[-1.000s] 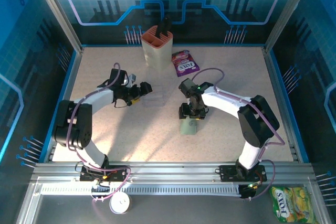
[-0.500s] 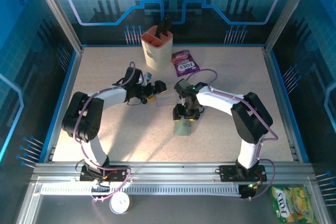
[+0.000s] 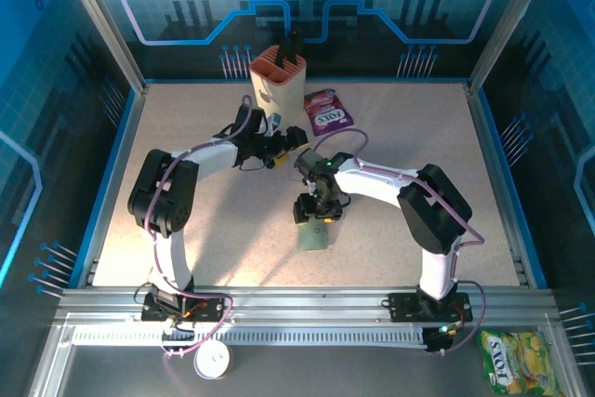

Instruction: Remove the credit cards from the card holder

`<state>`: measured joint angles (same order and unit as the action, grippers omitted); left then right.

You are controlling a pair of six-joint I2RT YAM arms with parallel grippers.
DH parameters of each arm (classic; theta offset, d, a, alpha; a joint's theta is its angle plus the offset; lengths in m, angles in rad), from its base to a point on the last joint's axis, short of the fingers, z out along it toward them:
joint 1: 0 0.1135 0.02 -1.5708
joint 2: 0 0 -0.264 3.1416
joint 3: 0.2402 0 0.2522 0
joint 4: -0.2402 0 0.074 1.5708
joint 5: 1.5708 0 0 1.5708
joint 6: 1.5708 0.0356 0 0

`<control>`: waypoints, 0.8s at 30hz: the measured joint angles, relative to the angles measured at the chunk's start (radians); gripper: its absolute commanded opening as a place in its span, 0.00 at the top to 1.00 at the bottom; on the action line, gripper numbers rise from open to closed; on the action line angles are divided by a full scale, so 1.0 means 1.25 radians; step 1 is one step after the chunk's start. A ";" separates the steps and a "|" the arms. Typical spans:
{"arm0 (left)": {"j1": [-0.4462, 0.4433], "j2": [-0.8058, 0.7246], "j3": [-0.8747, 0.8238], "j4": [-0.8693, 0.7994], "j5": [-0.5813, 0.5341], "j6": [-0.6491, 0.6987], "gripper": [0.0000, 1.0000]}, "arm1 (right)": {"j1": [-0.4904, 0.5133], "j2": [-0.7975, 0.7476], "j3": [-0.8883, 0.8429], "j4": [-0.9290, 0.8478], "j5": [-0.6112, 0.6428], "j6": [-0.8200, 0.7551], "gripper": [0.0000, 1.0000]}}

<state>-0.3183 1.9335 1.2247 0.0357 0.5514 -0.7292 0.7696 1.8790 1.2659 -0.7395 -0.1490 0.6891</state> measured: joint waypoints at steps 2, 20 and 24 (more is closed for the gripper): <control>-0.007 0.002 0.002 0.000 0.000 -0.003 0.01 | 0.005 0.000 0.000 0.000 -0.002 0.004 0.33; -0.020 -0.111 -0.018 -0.111 -0.061 0.024 0.06 | 0.019 -0.022 -0.006 0.010 0.024 0.056 0.17; -0.029 -0.178 -0.054 -0.141 -0.070 0.026 0.07 | 0.019 -0.067 -0.016 0.015 0.038 0.056 0.20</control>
<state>-0.3542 1.7115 1.1568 -0.1402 0.4633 -0.6971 0.7937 1.7950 1.2465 -0.7212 -0.1020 0.7589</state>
